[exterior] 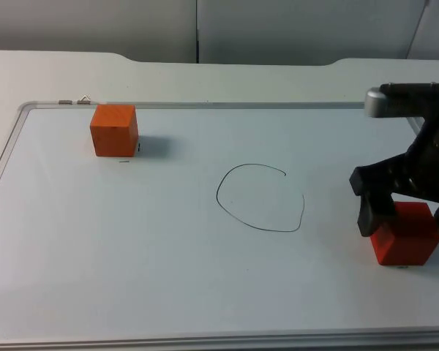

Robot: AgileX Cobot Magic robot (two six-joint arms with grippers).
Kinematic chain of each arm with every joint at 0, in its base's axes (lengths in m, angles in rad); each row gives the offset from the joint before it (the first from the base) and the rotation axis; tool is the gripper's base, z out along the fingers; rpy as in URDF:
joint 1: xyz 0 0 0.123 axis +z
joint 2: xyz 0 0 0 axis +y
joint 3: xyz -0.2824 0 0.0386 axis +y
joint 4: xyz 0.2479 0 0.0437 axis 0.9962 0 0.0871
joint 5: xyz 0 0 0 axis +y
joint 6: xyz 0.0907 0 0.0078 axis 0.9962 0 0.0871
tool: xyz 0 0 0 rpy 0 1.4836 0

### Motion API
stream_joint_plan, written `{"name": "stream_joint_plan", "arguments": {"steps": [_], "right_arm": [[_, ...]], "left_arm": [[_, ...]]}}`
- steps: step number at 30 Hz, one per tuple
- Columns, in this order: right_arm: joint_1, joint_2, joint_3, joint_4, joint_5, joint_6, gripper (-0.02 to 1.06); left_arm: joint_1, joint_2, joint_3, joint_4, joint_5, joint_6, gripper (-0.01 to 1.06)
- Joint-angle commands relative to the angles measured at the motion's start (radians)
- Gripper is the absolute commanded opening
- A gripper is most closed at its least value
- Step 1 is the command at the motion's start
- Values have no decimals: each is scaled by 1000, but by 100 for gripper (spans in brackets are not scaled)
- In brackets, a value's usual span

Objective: Pick up one cube with the left hand and another cube with the right hand. First place the cube in the right hand at the target position, then stack the cube in the left hand on top.

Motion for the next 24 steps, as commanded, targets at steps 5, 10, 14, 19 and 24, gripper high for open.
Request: {"name": "stream_joint_plan", "arguments": {"steps": [5, 10, 14, 19, 24], "right_arm": [[4, 22, 5, 7, -18, 5, 53], [4, -4, 3, -1, -33, 24, 21], [4, -92, -1, -23, -35, 18, 0], [4, -301, -6, -37, -16, -51, 0], [4, -542, -66, -126, 90, -63, 0]], "left_arm": [[6, -4, 3, -3, -9, -4, 105], [6, -4, 3, -3, -9, -4, 105], [6, -4, 3, -3, -9, -4, 105], [6, -4, 3, -3, -9, -4, 105], [6, -4, 3, -3, -9, -4, 105]]}}
